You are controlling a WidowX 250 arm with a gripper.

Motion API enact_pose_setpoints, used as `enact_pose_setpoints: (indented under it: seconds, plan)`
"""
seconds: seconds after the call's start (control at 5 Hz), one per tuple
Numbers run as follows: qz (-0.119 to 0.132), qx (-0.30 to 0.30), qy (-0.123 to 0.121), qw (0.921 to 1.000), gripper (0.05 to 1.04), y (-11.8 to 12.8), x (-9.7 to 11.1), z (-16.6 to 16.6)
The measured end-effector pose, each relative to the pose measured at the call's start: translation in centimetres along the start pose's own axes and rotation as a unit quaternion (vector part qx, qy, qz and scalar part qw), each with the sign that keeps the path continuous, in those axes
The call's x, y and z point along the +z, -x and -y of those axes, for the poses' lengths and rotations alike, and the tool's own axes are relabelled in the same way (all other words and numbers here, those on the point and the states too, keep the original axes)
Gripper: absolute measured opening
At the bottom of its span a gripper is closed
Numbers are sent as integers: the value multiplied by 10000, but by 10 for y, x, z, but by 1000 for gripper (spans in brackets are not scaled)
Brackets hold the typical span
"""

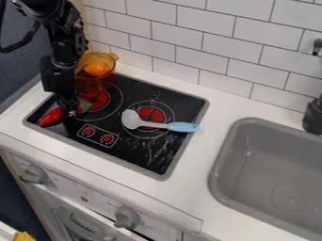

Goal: Move the red pepper to left side of the buner

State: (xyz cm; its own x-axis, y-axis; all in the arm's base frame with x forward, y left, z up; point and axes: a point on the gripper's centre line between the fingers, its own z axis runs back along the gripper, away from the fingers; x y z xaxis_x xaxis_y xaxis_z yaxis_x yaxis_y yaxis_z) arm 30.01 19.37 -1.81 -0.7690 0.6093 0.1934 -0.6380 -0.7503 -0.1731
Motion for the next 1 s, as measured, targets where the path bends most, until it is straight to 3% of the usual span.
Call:
enact_pose_setpoints:
  seconds: [0.2,0.4,0.6,1.0]
  plan:
    - [53,39,-36,10000,860,-2,0,-1]
    - [64,40,-136,9999,1012,-2,0,-4]
    - [8,41,-299,9995,1008,-1,3,-9]
    - [-846,259,-162,9959,1001,3,57,8]
